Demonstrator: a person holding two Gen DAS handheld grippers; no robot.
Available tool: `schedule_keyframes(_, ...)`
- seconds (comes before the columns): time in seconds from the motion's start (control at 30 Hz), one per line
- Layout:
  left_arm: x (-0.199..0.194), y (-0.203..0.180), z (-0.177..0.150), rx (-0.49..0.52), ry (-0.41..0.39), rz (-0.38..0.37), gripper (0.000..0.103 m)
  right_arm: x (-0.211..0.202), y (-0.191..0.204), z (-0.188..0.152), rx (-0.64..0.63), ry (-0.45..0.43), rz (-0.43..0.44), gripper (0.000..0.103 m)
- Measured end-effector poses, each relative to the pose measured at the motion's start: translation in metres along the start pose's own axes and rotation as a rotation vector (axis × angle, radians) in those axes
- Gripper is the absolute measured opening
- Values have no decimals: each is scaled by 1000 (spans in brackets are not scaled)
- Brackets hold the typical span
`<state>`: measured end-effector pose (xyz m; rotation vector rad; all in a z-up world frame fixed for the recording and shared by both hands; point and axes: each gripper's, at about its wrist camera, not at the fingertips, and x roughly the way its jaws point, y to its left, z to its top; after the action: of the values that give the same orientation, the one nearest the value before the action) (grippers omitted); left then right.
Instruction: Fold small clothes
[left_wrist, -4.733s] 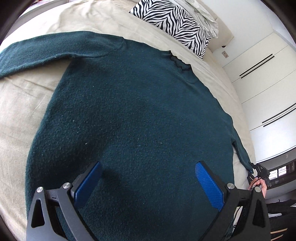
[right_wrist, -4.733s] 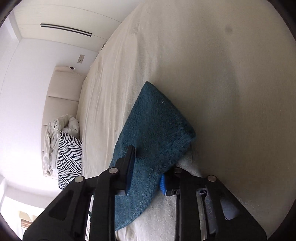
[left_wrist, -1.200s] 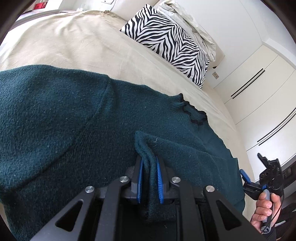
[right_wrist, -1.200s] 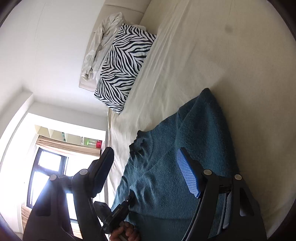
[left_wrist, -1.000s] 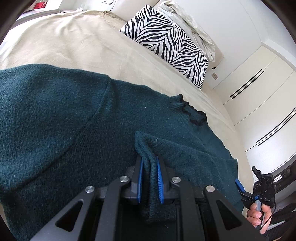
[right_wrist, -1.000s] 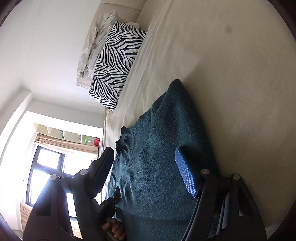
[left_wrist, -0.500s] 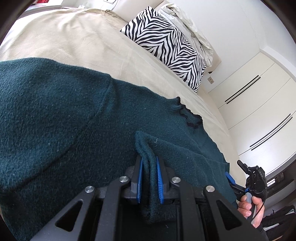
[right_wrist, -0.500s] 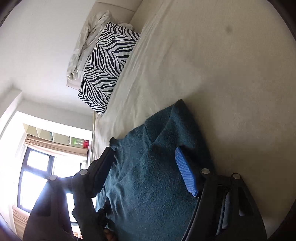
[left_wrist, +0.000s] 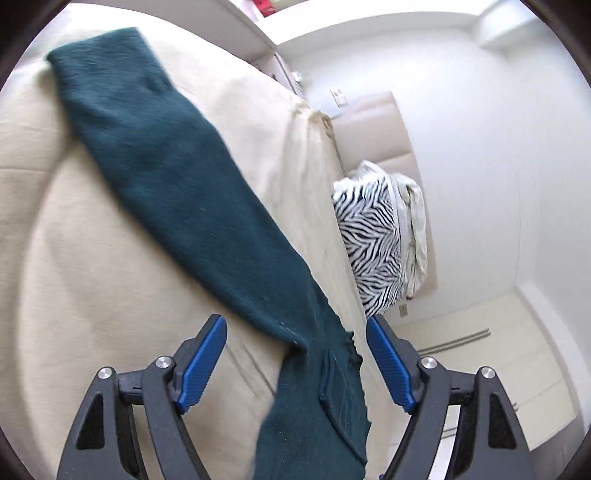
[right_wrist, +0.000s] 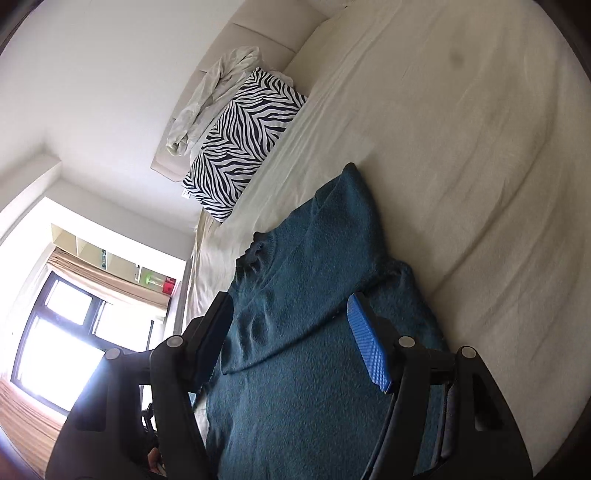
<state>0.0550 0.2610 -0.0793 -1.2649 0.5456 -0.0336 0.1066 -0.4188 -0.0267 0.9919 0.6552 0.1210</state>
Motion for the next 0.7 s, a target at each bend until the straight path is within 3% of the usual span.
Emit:
schedule_keyframes(0.17,-47,52,40,-180,-141,42,72,0,25,-31,-16,23,34,64)
schedule_keyframes(0.23,-50,68,51,-268,-178,14,69,5,34,-39,-28,39,32,64)
schedule_keyframes(0.3,-48,75,63,-324,-206,31,66,6,43,-46,-48,49,32,64)
schedule_keyframes(0.4,-40,77,86,-343,-260,29,65,3,54,-53,-72,48,40,64)
schedule_keyframes(0.5,-26,77,108,-345,-279,69,45,-1,59,-56,-84,46,33,64)
schedule_keyframes(0.57,-19,75,117,-354,-263,96,17,-6,59,-57,-93,41,26,64)
schedule_keyframes(0.6,-15,69,119,-345,-258,110,10,-9,59,-58,-99,38,18,64)
schedule_keyframes(0.7,-4,6,112,-130,-254,138,7,-16,54,-59,-110,24,-8,64)
